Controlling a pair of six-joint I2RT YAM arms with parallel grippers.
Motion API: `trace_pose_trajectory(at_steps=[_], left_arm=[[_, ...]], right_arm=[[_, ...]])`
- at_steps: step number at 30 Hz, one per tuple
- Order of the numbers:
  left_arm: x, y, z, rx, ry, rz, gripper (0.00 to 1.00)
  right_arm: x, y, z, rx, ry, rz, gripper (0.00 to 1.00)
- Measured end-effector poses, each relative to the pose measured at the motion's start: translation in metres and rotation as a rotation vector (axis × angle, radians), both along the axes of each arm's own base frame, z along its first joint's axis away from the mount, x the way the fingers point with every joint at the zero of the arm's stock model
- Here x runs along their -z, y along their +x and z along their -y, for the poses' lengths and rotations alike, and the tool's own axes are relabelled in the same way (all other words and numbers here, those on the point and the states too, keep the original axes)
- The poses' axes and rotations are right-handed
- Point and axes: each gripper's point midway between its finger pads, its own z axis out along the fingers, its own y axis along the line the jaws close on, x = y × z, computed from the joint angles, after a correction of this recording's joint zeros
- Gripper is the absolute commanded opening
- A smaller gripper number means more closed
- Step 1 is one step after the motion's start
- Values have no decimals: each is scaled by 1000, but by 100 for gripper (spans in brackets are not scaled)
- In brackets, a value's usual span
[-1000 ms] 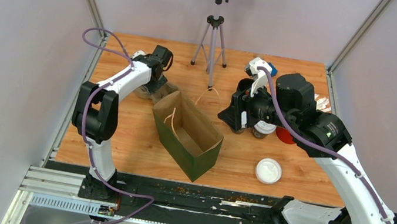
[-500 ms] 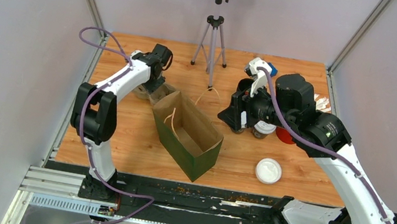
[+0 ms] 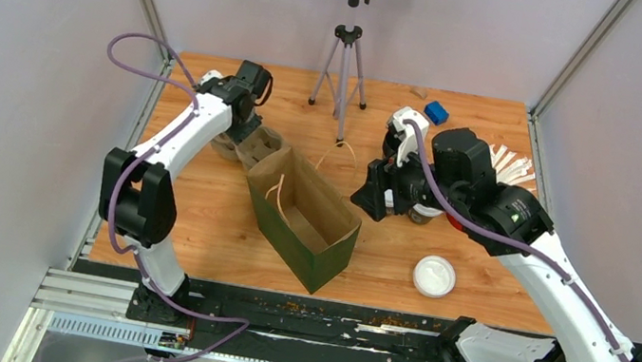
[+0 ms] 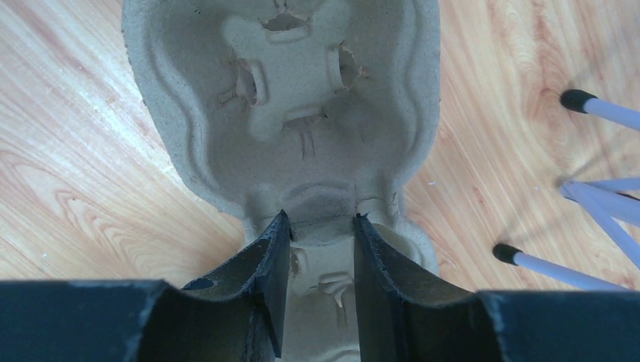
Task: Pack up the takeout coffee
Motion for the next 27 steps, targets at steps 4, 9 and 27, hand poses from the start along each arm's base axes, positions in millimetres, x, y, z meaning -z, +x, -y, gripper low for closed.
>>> trace_pose_trajectory(at_steps=[4,9,27], left_arm=[[-19,0,2,28,-5,22,32],[-60,-5,13,106,-63,89,29],[-233,-94,98,477,-354,434,24]], right_arm=[[0,-3,4,4,4,4,68],[-10,-9,12,14,32,39,70],[4,-5,13,42,34,35,71]])
